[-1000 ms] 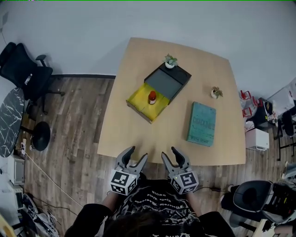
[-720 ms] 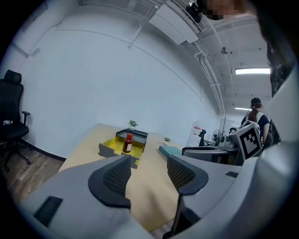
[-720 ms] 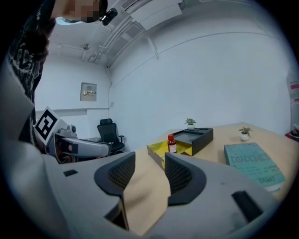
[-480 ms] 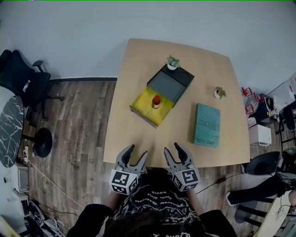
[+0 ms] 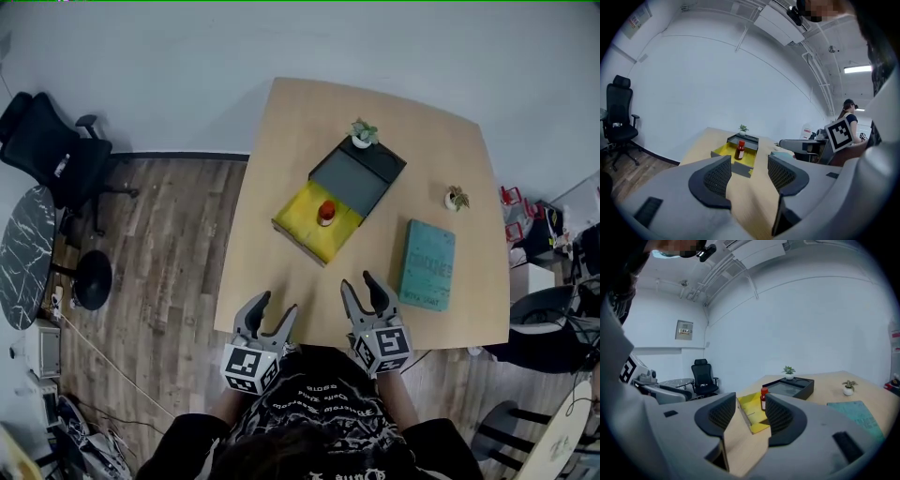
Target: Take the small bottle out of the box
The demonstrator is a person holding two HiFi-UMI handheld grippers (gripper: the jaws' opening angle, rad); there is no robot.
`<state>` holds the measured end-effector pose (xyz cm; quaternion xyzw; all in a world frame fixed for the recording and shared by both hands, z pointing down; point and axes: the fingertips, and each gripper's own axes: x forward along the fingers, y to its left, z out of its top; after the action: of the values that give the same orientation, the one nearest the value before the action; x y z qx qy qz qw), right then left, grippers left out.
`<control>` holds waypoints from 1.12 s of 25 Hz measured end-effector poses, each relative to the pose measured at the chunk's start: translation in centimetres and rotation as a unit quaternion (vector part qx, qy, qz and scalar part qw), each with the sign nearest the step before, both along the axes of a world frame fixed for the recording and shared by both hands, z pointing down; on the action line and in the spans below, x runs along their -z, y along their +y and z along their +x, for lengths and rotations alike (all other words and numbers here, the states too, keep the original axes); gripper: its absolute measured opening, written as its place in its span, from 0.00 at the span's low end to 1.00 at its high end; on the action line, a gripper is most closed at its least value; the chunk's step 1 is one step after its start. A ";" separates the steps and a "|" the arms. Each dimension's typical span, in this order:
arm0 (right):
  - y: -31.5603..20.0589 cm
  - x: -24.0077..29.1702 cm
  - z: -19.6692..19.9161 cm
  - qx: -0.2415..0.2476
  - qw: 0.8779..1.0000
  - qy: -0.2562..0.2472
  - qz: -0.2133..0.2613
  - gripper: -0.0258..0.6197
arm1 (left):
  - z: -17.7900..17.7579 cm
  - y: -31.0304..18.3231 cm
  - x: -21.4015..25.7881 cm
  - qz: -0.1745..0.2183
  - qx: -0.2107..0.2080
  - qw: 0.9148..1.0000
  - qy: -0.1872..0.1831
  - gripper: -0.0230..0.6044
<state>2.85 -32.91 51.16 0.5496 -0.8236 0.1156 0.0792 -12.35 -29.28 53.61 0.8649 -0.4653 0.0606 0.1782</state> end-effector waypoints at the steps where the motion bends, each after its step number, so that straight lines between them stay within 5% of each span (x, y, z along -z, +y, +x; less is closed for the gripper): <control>1: -0.7 0.5 0.0 0.003 1.000 0.003 0.004 0.36 | -0.1 -0.3 0.2 0.001 0.004 1.000 0.000 0.43; 17: -11.0 4.7 -2.0 0.059 0.996 0.051 0.049 0.36 | -1.5 -2.1 0.4 -0.001 0.049 0.999 -0.013 0.43; 28: -16.5 1.3 -3.4 0.078 0.994 0.076 0.012 0.36 | -3.3 -2.5 0.2 -0.006 0.089 0.996 -0.025 0.43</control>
<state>-0.56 -49.44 49.89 0.4915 -0.8569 0.0571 0.1443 -15.63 -31.81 53.38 0.8170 -0.5447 0.0688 0.1763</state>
